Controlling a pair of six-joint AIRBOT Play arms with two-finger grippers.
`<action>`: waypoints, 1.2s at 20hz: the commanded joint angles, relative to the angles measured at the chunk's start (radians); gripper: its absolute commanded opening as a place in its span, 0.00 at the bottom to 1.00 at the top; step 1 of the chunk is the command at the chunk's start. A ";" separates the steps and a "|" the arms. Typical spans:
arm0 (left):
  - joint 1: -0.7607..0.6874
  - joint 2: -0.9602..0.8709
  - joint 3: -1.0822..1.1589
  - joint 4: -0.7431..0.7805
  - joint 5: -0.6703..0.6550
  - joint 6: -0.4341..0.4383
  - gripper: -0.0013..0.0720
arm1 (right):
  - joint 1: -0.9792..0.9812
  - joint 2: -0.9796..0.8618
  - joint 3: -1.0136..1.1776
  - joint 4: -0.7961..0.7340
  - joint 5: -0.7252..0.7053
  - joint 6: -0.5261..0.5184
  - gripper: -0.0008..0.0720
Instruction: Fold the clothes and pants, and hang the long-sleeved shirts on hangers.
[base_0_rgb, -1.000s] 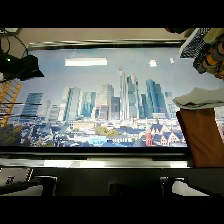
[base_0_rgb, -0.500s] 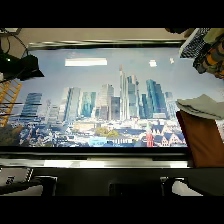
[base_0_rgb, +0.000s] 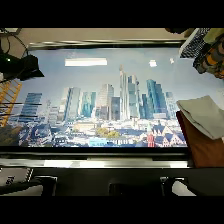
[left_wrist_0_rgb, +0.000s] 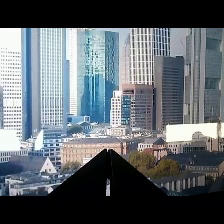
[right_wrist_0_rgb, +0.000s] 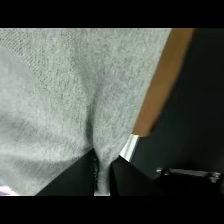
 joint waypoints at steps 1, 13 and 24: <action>0.001 0.000 0.000 0.000 0.000 0.000 0.04 | -0.001 0.065 -0.190 -0.101 -0.037 -0.055 0.06; 0.001 -0.007 0.000 0.000 0.000 0.000 0.04 | -0.001 0.102 -0.406 -0.209 -0.087 -0.081 0.06; 0.000 -0.018 0.000 0.000 -0.001 0.004 0.04 | 0.000 0.105 -0.323 -0.170 -0.233 -0.212 0.52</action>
